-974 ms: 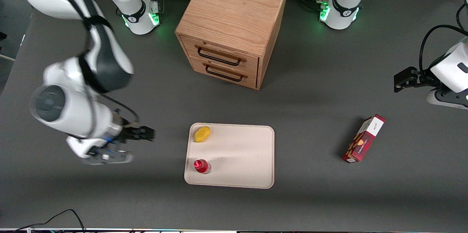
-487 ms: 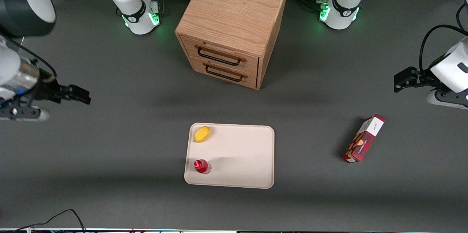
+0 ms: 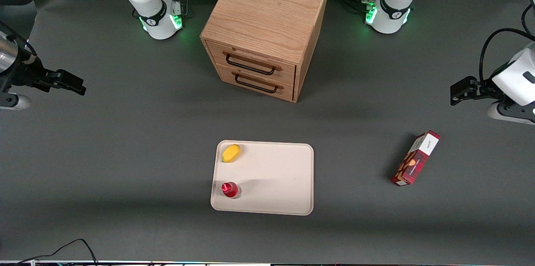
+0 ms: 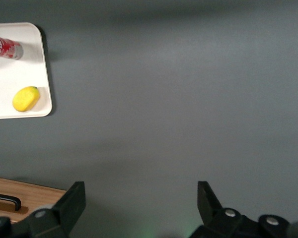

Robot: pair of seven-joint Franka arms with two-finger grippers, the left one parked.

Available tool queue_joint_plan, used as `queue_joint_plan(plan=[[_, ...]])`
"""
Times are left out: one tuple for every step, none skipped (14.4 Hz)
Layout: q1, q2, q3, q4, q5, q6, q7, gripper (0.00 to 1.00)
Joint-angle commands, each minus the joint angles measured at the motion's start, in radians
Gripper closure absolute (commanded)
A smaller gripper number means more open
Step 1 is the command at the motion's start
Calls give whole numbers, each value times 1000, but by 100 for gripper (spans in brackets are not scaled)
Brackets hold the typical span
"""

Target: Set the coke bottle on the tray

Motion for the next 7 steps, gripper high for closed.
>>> queue_joint_plan(plan=[[-5,15,13,64,21,-29,-6,0],[-2,15,13,72,20,-29,-6,0],[-2,16,10,73,20,-29,-7,0],[8,30,1,73,20,-29,-19,0],[65,29,-37,72,18,-30,-18,0],[153,26,-144,76,20,-33,-18,0],[222,29,-218,92,21,-52,-19,0]])
